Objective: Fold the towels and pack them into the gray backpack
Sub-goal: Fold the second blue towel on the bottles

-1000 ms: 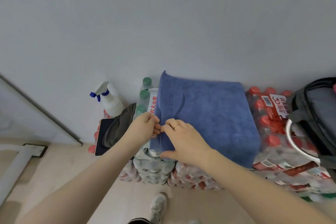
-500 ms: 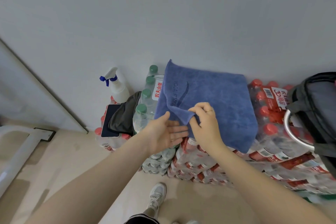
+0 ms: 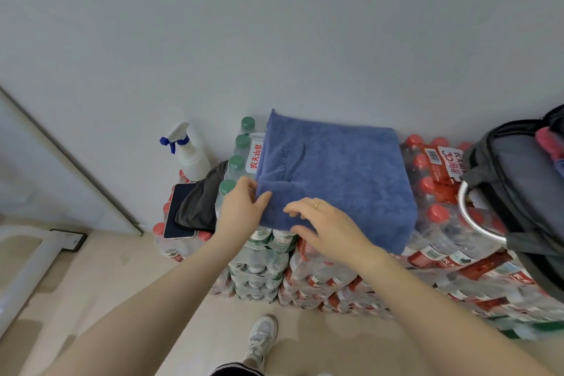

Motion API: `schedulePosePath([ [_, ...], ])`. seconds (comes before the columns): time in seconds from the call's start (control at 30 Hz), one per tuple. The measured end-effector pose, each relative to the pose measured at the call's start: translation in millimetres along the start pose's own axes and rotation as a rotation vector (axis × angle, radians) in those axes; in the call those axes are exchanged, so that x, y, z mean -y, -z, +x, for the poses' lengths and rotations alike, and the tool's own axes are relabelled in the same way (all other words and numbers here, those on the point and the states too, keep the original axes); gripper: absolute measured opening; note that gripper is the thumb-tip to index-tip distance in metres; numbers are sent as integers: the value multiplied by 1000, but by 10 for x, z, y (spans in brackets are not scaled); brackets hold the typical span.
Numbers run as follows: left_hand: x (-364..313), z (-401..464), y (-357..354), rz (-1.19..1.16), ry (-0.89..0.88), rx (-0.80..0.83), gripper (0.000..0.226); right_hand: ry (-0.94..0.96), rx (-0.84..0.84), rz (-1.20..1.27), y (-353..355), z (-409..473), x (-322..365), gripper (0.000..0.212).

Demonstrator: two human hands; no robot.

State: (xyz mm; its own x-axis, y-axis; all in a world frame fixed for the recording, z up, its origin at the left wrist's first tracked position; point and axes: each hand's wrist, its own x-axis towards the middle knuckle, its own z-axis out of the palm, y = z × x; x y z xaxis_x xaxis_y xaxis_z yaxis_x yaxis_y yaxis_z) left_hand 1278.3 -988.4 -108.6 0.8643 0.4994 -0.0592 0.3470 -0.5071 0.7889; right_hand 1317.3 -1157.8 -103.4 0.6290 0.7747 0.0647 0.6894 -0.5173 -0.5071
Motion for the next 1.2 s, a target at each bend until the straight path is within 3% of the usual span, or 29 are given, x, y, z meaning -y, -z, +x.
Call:
schedulePosePath([
  [0.07,117,-27,-13,91,40,1,17,-53,-14,16,16,-64,-63,31],
  [0.2,291,-91,-101,-2,250,-7,16,-227,-102,8,45,-288,-344,23],
  [0.33,330,-210,-213,-205,325,-10,29,-428,-387,-89,40,-576,-582,15],
  [0.4,302,-245,-255,-266,324,42,30,-619,-541,-80,42,-693,-665,19],
  [0.5,236,-259,-302,-351,351,98,28,-922,-676,269,30,-798,-780,36],
  [0.6,214,-231,-302,-481,403,40,25,-1039,-634,727,5,-818,-821,36],
  [0.7,228,-224,-232,-590,365,-17,20,-966,-619,836,114,-813,-770,17],
  [0.8,320,-248,-141,-517,274,-21,14,-952,-709,789,228,-873,-815,8],
  [0.9,398,-293,-127,-313,271,127,13,-1022,-518,492,248,-918,-841,4],
  [0.97,416,-312,-143,-278,289,175,9,-970,-374,136,257,-848,-749,19],
  [1.07,396,-282,-126,-330,317,164,5,-726,-405,-219,280,-549,-426,45],
  [1.13,363,-240,-109,-412,315,121,6,-497,-401,-208,279,-251,-187,34],
  [1.2,324,-209,-94,-421,252,52,10,-289,-257,-112,220,78,-27,22],
])
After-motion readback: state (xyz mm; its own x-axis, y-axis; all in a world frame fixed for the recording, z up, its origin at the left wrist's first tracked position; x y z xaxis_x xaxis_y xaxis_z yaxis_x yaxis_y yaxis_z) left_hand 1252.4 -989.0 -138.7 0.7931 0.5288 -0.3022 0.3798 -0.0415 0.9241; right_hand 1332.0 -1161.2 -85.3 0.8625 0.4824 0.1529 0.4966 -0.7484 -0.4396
